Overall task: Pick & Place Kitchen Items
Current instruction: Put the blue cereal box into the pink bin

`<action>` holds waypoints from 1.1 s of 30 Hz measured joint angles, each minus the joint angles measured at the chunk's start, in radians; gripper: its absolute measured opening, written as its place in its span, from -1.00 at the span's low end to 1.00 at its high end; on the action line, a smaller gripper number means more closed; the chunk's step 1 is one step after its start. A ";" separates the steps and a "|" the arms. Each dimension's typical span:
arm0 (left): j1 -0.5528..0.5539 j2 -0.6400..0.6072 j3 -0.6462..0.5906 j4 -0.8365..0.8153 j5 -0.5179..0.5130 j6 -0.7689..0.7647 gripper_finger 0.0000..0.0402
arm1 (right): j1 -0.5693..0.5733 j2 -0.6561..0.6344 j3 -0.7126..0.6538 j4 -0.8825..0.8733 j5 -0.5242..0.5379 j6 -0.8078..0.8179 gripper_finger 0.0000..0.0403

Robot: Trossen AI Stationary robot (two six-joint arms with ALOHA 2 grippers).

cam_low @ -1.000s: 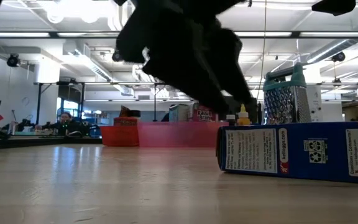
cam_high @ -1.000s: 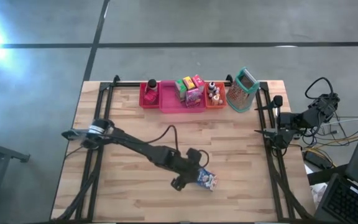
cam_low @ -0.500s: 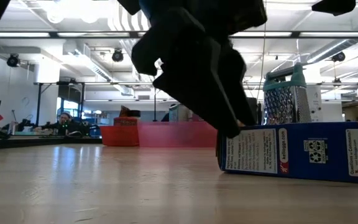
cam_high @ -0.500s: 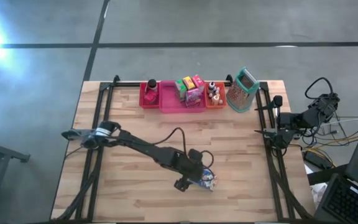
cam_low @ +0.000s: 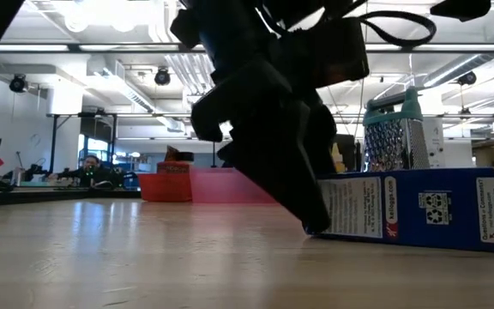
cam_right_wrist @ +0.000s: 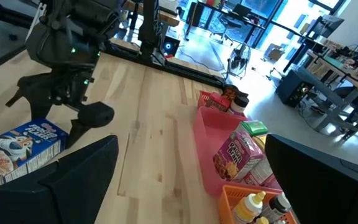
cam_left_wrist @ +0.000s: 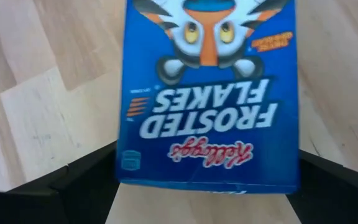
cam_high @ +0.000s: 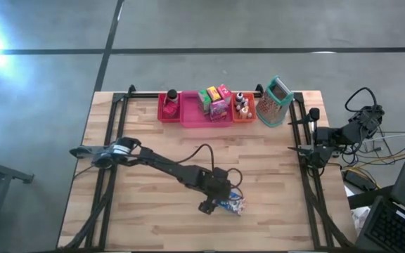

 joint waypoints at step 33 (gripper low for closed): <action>-0.031 -0.278 0.125 -0.948 -0.090 -0.598 0.46 | 0.000 0.000 0.000 0.000 0.000 0.004 0.99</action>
